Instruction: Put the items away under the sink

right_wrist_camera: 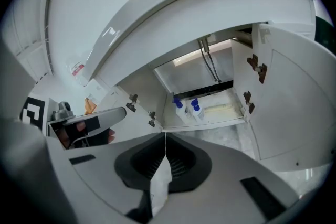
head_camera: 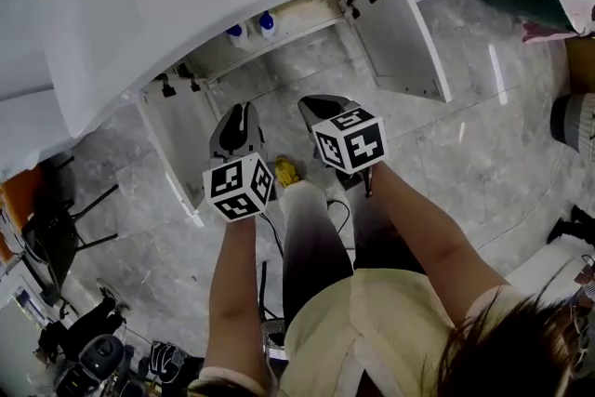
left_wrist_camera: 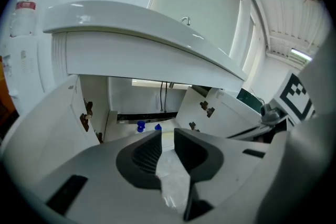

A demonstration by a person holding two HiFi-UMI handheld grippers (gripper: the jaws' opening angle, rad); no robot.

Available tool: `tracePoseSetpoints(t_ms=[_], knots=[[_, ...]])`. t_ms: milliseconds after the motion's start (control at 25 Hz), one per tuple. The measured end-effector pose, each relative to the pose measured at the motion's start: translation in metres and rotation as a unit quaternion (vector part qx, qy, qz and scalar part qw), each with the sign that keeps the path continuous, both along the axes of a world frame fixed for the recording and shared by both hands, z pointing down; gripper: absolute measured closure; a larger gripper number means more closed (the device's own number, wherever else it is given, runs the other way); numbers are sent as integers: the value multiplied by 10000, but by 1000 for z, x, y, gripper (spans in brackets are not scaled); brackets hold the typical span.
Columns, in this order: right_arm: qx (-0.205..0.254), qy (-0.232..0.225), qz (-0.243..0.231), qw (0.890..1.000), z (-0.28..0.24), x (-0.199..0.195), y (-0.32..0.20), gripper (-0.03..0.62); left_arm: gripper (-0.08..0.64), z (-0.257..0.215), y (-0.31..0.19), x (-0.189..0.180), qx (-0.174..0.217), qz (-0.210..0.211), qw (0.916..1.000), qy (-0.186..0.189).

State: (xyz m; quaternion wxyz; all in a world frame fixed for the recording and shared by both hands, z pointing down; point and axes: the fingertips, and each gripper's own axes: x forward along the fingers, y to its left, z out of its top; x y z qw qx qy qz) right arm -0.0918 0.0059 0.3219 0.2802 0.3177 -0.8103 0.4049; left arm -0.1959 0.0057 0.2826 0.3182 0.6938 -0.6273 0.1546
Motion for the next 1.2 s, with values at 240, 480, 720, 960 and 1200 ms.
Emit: tracePoseSetpoints(t_ms=[240,480,720,960,1200], knots=[[147,20,-180,9997,-40,0,15,566,457,-40,24,2,-10,-114,9997,196],[355,-107,-238,9990,-88,1,25,566,473,-84,42,7,174,-167,9991,347],[675,-205,-421,9966,-134,-1,32,566,500,-114,59,12,315,-213,9985,388],[977,-237,-641,9929,-171,-1,44,566,503,-146,73,8,452,-372,9971,494],[1213,-204,-698,9899,-191,1,56,566,509,-168,90,0,605,-370,9961,523]])
